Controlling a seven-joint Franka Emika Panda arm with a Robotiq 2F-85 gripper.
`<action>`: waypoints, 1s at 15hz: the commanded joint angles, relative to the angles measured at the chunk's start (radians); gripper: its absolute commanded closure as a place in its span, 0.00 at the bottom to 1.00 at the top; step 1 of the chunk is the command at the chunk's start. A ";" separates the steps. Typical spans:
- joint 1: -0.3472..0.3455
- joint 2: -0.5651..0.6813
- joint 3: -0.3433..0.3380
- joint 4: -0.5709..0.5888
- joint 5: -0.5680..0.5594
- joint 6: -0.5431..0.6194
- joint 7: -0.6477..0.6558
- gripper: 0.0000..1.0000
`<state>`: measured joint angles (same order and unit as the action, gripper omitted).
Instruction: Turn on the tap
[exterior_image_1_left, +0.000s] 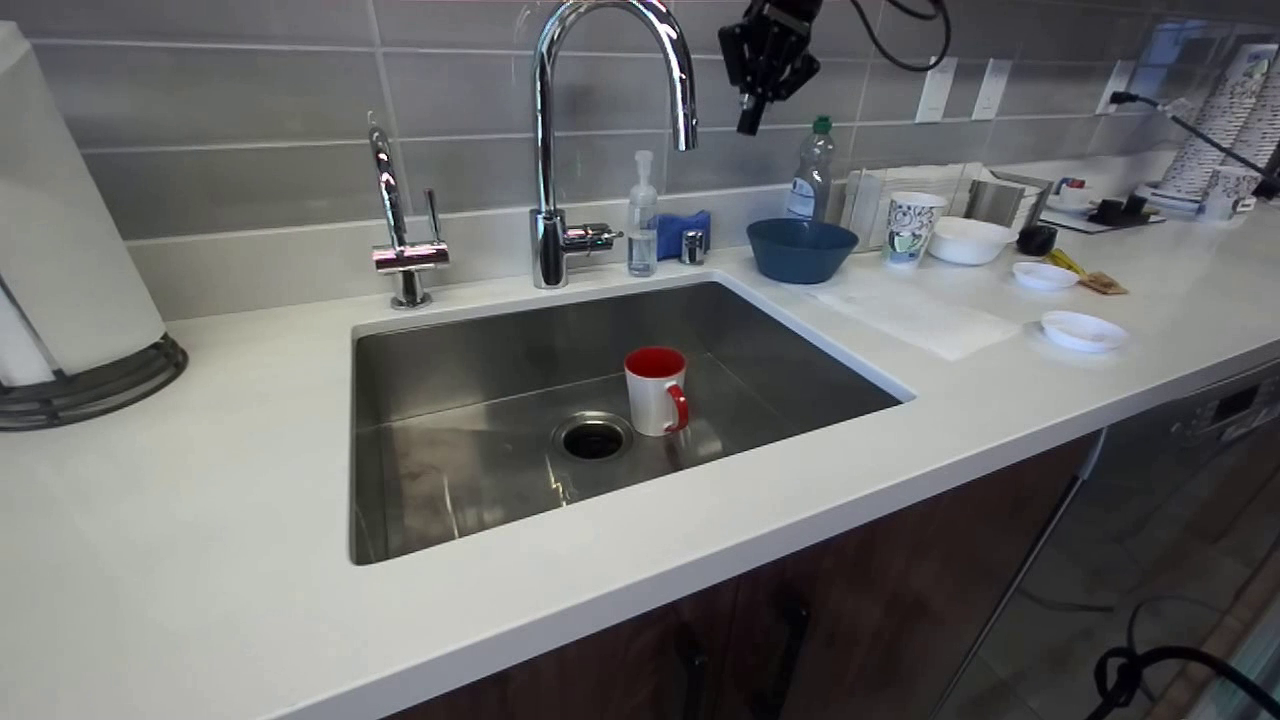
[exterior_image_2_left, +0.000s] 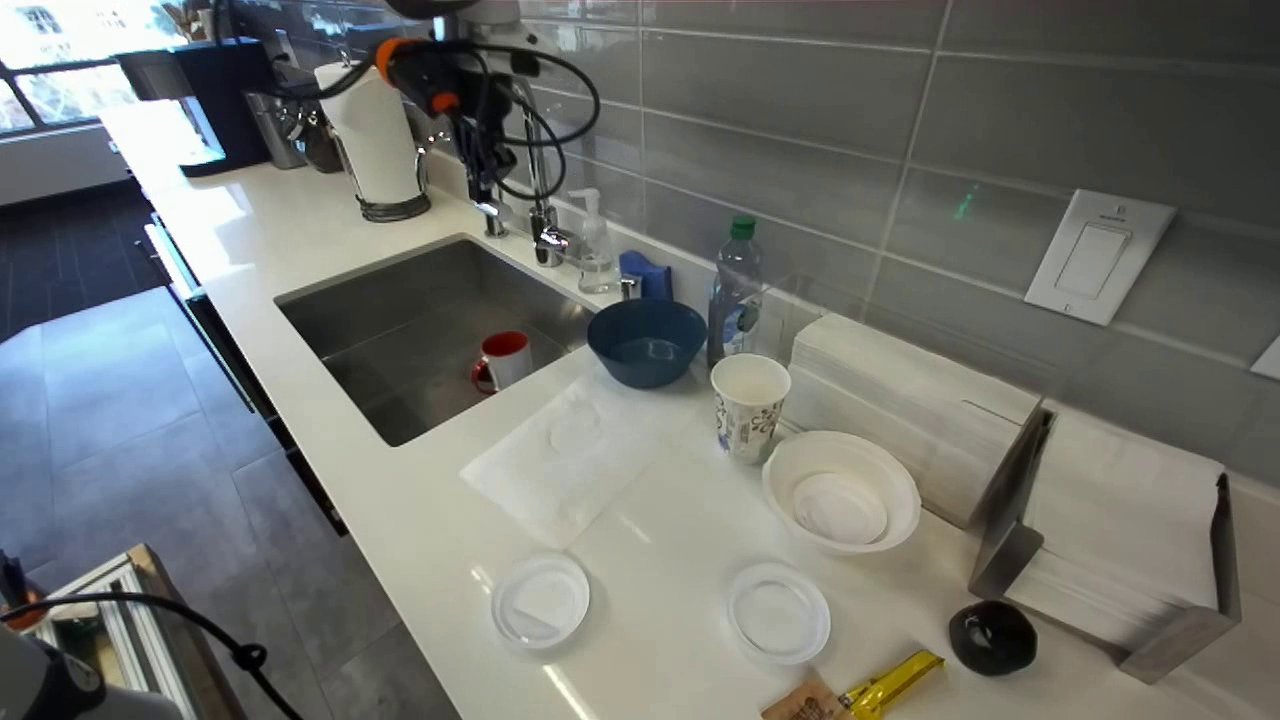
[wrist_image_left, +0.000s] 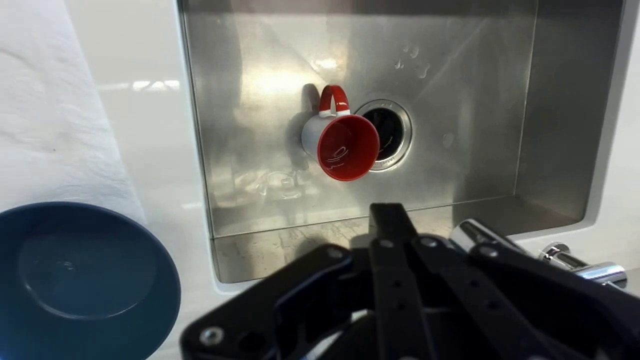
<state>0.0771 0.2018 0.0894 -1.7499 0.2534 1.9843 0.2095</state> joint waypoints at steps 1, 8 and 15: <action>0.062 -0.230 0.018 -0.214 -0.094 0.119 0.102 1.00; 0.075 -0.537 0.127 -0.396 -0.177 0.309 0.368 0.40; 0.048 -0.654 0.148 -0.401 -0.166 0.234 0.328 0.16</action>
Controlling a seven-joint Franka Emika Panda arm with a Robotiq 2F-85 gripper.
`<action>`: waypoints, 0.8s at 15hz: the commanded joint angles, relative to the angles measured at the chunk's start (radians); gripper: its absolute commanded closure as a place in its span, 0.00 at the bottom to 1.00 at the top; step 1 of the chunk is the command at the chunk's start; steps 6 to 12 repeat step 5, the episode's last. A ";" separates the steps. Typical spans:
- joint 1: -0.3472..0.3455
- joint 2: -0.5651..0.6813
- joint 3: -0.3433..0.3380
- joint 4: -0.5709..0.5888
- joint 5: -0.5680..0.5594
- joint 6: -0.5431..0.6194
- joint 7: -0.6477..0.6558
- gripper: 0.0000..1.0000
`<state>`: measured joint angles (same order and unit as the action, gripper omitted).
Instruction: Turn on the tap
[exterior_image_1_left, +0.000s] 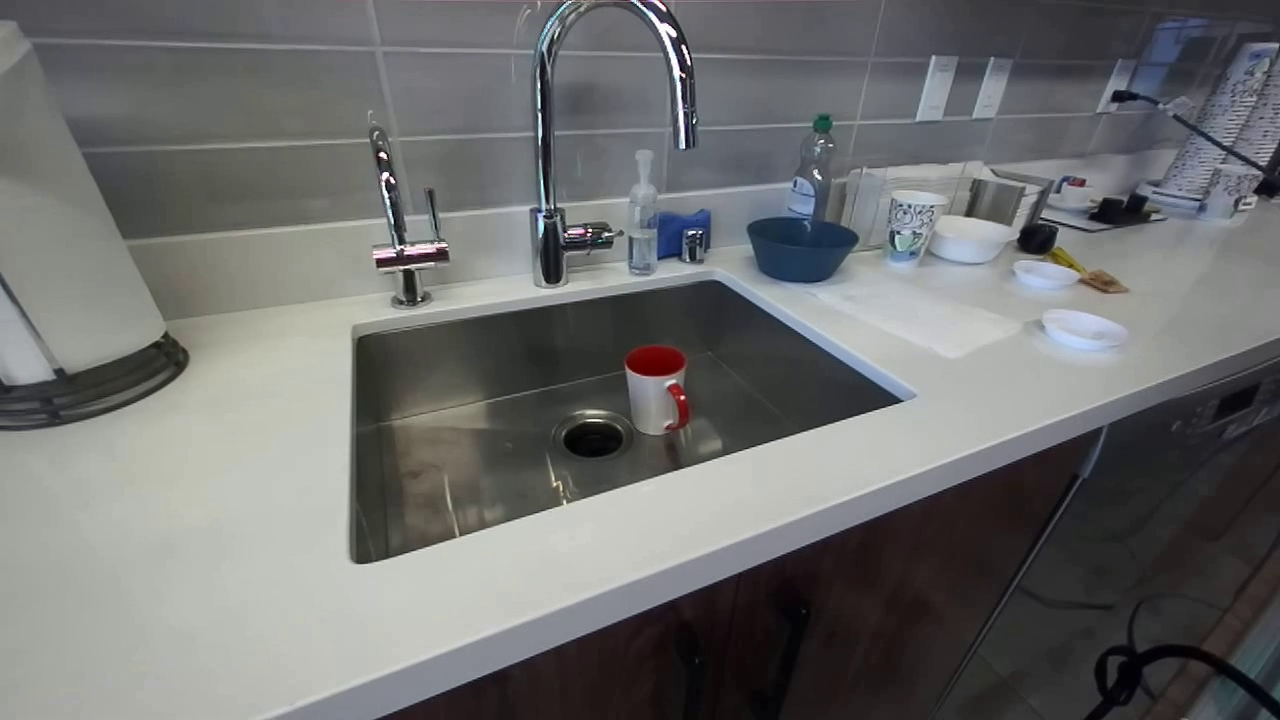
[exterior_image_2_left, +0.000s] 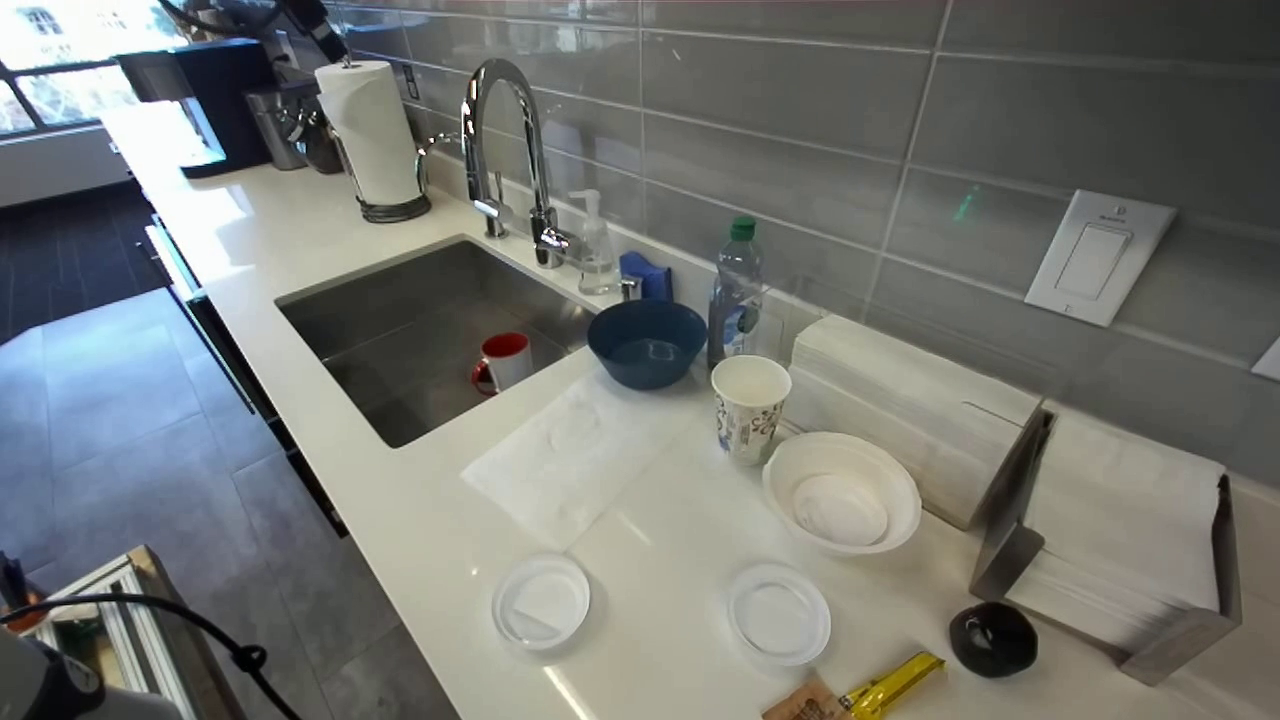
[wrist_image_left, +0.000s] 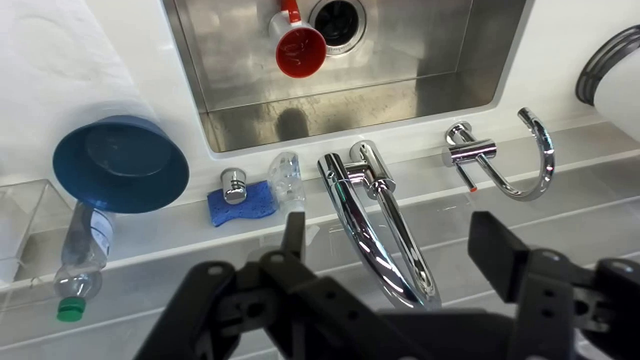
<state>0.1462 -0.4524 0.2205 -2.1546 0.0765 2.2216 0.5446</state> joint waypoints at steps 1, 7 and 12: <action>-0.023 -0.025 0.012 -0.002 0.017 -0.011 -0.024 0.08; -0.024 -0.058 0.003 -0.017 0.022 -0.018 -0.042 0.00; -0.024 -0.058 0.003 -0.017 0.022 -0.018 -0.042 0.00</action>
